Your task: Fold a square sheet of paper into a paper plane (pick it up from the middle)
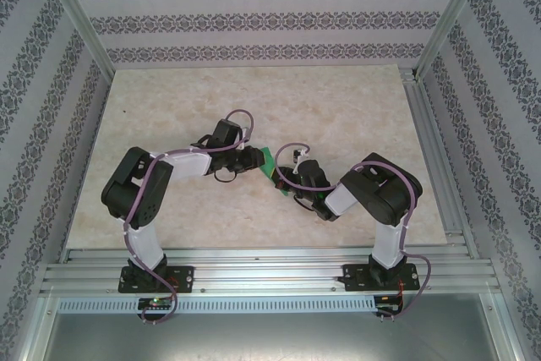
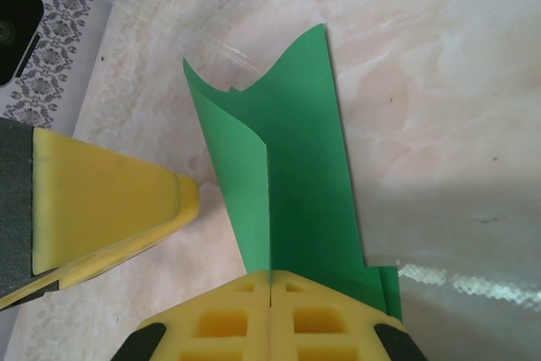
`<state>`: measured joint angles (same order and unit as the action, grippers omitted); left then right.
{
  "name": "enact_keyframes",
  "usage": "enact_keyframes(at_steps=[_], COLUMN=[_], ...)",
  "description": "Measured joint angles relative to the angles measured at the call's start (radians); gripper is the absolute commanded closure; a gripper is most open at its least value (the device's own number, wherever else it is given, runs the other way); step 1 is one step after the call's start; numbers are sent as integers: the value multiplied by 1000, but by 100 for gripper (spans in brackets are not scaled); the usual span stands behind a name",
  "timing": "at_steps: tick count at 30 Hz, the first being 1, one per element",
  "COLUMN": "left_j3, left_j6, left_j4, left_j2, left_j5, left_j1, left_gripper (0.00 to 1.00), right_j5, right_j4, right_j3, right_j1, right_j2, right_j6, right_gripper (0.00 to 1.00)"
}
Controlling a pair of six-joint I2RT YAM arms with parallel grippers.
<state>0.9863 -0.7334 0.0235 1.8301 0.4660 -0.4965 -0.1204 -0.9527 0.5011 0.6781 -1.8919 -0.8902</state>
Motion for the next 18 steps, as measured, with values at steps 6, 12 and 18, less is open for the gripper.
enact_keyframes(at_steps=[6,12,18], left_j3=[21,46,58], left_j6=[8,20,24], left_j4=[-1,-1,-1], left_j2=[17,35,59], left_j5=[16,27,31], left_j1=[-4,-11,-16], left_gripper=[69,71,71], right_j5=[0,0,-6], right_j4=[7,19,34], right_j3=[0,5,17], right_j1=[0,0,-14], right_j2=[-2,-5,-10], right_j6=[-6,-11,-23], right_gripper=[100,100,100])
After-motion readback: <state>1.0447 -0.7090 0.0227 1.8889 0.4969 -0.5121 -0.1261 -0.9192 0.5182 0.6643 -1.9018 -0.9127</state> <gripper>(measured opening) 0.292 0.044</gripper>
